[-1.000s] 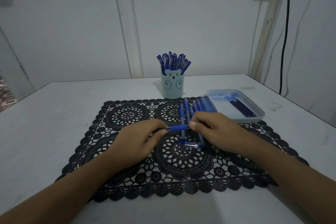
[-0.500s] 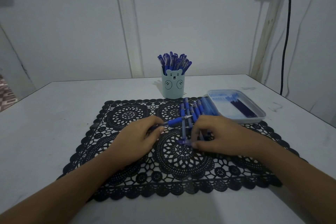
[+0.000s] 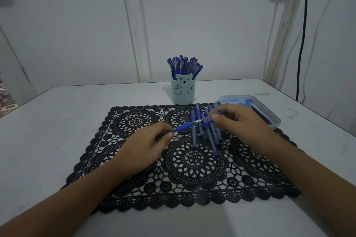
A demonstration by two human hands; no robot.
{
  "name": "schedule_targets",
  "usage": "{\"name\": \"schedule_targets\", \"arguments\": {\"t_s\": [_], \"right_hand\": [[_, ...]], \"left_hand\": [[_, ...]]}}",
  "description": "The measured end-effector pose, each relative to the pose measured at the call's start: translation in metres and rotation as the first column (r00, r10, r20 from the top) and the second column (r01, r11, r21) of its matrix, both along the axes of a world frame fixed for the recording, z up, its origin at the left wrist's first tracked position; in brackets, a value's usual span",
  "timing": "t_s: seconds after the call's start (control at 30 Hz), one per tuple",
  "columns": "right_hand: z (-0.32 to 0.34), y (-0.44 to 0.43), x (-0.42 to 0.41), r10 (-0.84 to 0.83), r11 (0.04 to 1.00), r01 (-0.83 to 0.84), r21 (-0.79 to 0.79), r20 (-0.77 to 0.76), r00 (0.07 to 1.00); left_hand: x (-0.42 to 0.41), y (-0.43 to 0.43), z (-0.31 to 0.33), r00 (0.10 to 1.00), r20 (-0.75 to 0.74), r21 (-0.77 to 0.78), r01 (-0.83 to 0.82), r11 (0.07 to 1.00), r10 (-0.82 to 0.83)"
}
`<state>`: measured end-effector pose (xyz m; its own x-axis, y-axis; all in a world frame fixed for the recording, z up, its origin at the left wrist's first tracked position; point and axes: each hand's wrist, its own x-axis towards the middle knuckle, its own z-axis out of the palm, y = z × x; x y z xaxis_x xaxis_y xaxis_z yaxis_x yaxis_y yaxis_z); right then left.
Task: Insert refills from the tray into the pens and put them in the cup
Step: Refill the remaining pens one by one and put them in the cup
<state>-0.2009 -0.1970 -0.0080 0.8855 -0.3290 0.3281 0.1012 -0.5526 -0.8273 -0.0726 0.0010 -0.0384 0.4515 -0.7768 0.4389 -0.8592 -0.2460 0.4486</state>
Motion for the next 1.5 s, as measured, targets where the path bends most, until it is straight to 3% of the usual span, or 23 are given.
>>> {"name": "schedule_targets", "arguments": {"t_s": [0.2,0.37,0.57,0.97,1.03,1.13,1.23,1.4,1.5], "right_hand": [[0.0,0.001,0.0,-0.047,0.998,0.046,0.037,0.031,0.998],[-0.003,0.007,0.002,0.073,0.997,-0.072,0.032,-0.053,0.996],[-0.008,0.012,0.003,0.143,0.986,-0.14,0.095,-0.03,0.989],[-0.012,0.017,0.005,0.151,0.988,-0.151,0.008,-0.002,0.988],[-0.012,0.017,0.007,0.123,0.992,-0.122,-0.031,0.005,0.992],[-0.013,0.018,0.008,0.124,0.989,-0.122,-0.088,0.013,0.992],[-0.014,0.019,0.008,0.119,0.984,-0.115,-0.134,0.016,0.993],[-0.019,0.013,0.011,0.024,0.951,-0.015,-0.31,0.027,0.999],[-0.024,0.001,0.014,-0.059,0.831,0.046,-0.555,-0.005,0.998]], "left_hand": [[0.0,0.0,0.0,1.0,0.015,-0.007,0.006,1.0,-0.006],[0.001,0.001,-0.002,0.998,0.044,0.003,0.037,0.999,-0.037],[0.004,0.001,-0.006,0.992,0.072,0.04,0.1,0.994,-0.102],[0.005,0.001,-0.005,0.994,-0.069,-0.027,0.088,0.996,-0.09],[0.001,0.0,-0.002,1.0,0.015,-0.027,0.024,0.999,-0.023],[-0.004,-0.002,0.0,0.944,0.313,-0.063,-0.09,0.994,0.105],[-0.003,-0.007,0.0,0.887,0.456,-0.076,-0.039,0.996,0.069],[0.004,-0.01,0.001,0.859,0.51,-0.035,-0.032,0.999,0.045],[0.011,-0.012,0.014,0.873,0.465,-0.105,-0.112,0.988,0.148]]}}
